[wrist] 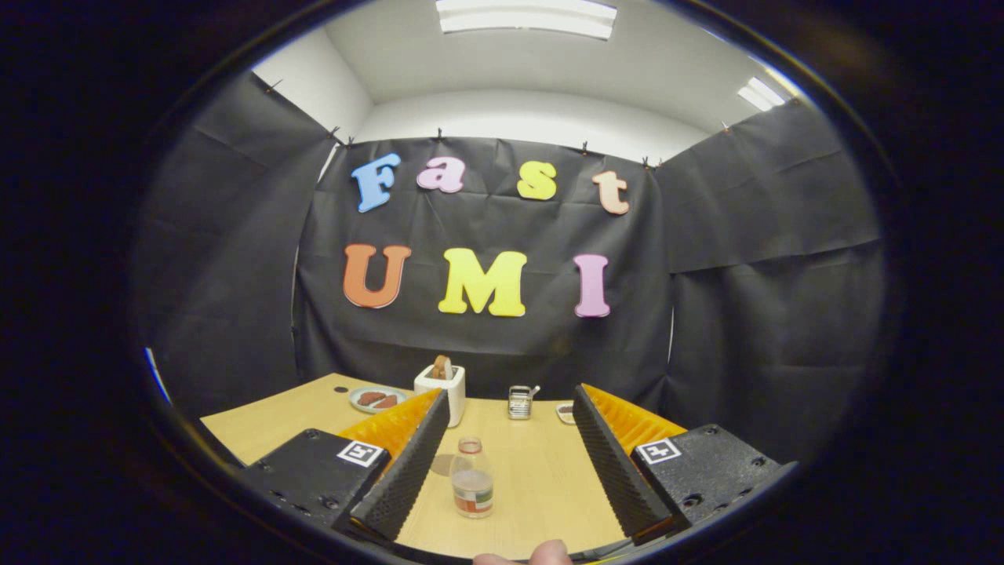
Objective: Take the bottle from table, then pour the juice into the cup, finally place the bottle on the coaster
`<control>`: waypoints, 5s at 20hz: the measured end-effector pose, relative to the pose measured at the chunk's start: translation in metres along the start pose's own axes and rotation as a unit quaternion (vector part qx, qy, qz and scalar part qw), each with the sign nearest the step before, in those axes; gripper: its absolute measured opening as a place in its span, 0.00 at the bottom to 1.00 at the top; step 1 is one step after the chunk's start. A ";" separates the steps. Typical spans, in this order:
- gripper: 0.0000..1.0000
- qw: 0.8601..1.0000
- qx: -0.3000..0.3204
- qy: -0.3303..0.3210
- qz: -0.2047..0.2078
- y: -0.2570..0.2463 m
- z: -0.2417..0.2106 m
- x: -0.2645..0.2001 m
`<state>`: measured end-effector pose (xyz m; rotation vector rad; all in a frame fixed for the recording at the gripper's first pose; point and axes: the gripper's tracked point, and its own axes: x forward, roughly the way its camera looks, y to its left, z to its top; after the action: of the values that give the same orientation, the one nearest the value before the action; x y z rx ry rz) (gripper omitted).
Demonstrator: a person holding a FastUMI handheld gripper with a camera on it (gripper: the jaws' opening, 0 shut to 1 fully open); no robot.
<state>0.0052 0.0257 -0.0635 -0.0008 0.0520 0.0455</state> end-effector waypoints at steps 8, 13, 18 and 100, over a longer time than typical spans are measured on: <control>1.00 0.999 0.001 0.051 0.018 0.014 -0.086 0.024; 1.00 0.993 0.001 0.114 0.040 0.030 -0.152 0.041; 1.00 0.984 0.028 0.173 0.043 0.038 -0.201 0.066; 0.77 0.671 -0.741 0.028 0.000 0.091 -0.170 0.158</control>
<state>0.1500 0.1234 -0.2410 -1.6713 0.0655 0.0775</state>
